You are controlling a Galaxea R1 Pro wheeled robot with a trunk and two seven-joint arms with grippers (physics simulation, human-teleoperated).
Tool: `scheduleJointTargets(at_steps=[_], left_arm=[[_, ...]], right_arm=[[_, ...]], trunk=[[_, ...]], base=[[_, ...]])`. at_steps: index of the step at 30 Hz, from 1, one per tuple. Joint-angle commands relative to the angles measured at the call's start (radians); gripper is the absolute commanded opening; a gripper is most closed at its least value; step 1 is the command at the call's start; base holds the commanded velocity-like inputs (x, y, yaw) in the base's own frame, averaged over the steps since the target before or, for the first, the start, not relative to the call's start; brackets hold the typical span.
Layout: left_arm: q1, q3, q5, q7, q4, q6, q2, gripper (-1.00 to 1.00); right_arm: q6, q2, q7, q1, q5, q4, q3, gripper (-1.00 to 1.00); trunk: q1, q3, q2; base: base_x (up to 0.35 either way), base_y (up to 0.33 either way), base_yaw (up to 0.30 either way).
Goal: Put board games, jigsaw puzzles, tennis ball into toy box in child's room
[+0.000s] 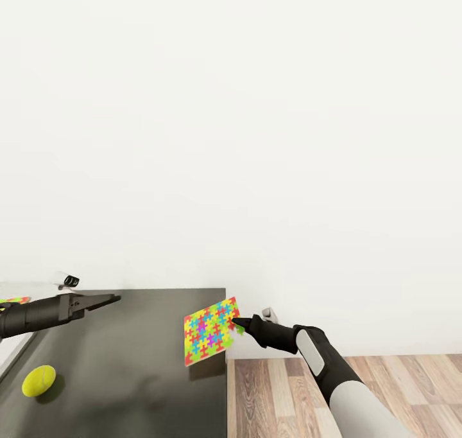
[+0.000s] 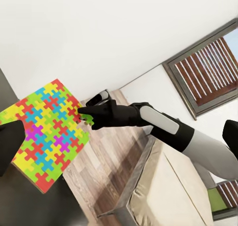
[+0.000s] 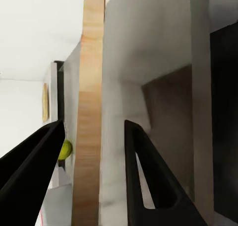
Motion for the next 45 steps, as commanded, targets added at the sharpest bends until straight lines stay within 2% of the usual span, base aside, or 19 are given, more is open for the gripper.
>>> scheduleJointTargets(at_steps=[1,10,17,22,27,31,45], left_arm=[[-0.001,0.0,-0.001,-0.004,0.0,0.011,0.0,1.0],[-0.001,0.0,-0.001,-0.004,0.0,0.009,0.0,1.0],[-0.001,0.0,-0.001,-0.004,0.0,0.009,0.0,1.0],[-0.001,0.0,-0.001,-0.004,0.0,0.009,0.001,1.0],[-0.001,0.0,-0.001,-0.004,0.0,0.009,0.003,1.0],[-0.001,0.0,-0.001,-0.004,0.0,0.009,0.003,1.0],[-0.002,0.0,-0.004,-0.004,0.001,0.007,0.003,1.0]], right_arm=[[0.005,0.0,0.015,0.0,0.002,-0.001,-0.005,-1.0],[-0.023,-0.006,0.149,0.012,0.003,-0.047,0.0,-1.0],[-0.039,-0.008,0.203,0.015,0.004,-0.057,0.001,-1.0],[-0.047,-0.009,0.23,0.018,0.007,-0.061,0.002,-1.0],[-0.108,-0.011,0.248,0.021,0.012,-0.064,0.002,-1.0],[-0.145,-0.023,0.279,0.022,0.017,-0.063,0.004,-1.0],[-0.159,-0.051,0.301,0.022,0.02,-0.061,0.005,-1.0]], trunk=[[-0.004,0.003,0.007],[-0.038,0.044,0.07],[-0.065,0.077,0.119],[-0.084,0.101,0.154],[-0.104,0.125,0.189],[-0.119,0.144,0.217],[-0.173,0.212,0.315]], base=[[-0.002,0.0,0.0],[0.0,0.0,0.0],[0.0,0.0,0.0],[0.0,0.0,0.0],[-0.003,0.0,0.0],[-0.171,0.0,0.0],[-0.047,0.0,0.007]])
